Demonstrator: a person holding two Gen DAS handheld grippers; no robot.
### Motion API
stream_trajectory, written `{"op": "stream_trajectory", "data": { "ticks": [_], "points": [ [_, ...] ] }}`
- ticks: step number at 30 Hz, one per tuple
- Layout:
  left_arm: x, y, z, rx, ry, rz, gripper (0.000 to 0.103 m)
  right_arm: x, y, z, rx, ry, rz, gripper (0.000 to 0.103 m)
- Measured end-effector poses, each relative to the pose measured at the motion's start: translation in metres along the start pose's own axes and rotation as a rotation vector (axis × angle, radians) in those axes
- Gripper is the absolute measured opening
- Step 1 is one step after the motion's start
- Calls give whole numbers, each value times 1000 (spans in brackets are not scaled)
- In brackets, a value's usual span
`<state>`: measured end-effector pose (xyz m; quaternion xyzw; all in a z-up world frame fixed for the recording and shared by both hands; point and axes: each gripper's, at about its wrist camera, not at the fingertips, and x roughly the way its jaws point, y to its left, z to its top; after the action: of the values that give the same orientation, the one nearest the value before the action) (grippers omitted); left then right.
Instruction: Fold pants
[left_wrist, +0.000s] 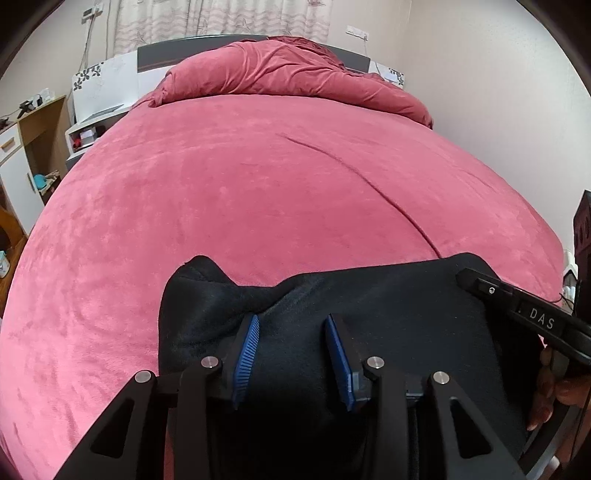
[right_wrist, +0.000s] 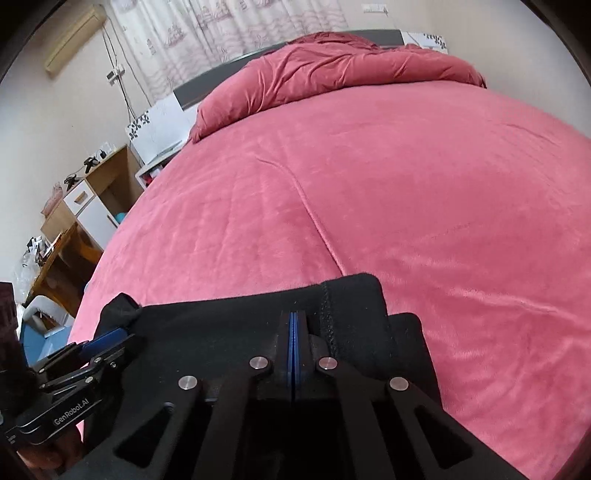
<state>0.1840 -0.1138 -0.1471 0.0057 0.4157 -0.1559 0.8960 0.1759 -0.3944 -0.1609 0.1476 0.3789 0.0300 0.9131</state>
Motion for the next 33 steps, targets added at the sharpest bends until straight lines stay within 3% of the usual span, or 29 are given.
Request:
{"op": "stream_trajectory", "data": {
  "ticks": [8,10,12,14,23,29,33],
  "points": [
    [-7,-5,4,43,-15,38,40,-15,8,-7,-26,-10,-20,0],
    [-17,-4,2,30,-18,47,40,-30,15,-7,-41,-21,-35,8],
    [-27,-1,-2,-4,-18,40,40,-48,23,-14,-72,-35,-32,32],
    [-38,2,-8,-38,-11,26,40,-66,32,-25,-118,-43,-34,43],
    [-65,-3,-38,-41,4,59,40,-95,37,-76,-129,13,-24,42],
    [-70,-2,-53,-39,23,60,40,-100,18,-76,-38,34,-44,30],
    [-76,2,-61,-36,45,63,40,-106,14,-83,-29,47,-62,30]
  ]
}}
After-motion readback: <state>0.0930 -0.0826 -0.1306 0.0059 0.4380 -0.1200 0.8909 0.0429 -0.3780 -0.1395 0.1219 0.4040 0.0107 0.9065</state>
